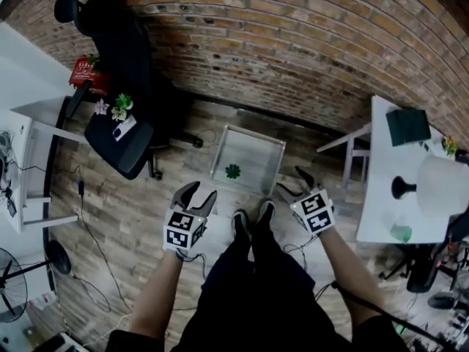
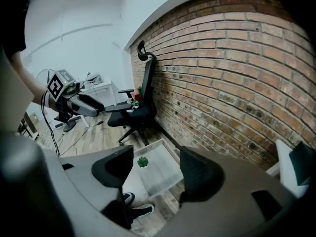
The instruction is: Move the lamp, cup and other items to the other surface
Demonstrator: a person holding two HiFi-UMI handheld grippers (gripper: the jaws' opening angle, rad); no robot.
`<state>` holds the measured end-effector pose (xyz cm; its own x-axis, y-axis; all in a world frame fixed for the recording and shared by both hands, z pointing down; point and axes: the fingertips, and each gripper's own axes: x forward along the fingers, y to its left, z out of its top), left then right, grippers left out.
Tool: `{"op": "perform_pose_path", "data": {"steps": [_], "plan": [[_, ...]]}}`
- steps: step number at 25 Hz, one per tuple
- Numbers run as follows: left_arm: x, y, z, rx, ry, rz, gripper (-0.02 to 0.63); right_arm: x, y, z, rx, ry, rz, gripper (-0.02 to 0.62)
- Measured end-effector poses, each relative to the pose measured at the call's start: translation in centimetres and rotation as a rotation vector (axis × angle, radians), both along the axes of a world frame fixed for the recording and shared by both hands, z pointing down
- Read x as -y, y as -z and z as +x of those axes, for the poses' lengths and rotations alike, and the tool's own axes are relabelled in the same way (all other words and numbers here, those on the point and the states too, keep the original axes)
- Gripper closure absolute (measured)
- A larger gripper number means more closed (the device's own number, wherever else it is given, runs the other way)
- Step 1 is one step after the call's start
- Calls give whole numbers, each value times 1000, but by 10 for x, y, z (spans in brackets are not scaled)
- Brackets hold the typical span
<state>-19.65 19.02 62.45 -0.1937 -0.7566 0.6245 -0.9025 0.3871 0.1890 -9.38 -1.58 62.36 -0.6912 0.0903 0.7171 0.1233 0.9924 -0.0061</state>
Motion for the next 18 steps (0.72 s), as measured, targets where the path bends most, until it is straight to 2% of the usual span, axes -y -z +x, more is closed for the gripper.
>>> {"op": "perform_pose_path", "data": {"steps": [8,13,18], "plan": [[38,-24,-9,67,36,-49,383,-16,-62,-36,89,152,-130,307],[57,-42,0,117,-9,-103,383,-26,-103,-47,115,236,-179,310],[57,-73,7,82,-1,-110,383,-44,-151,-48,87,334,-187,318]]}}
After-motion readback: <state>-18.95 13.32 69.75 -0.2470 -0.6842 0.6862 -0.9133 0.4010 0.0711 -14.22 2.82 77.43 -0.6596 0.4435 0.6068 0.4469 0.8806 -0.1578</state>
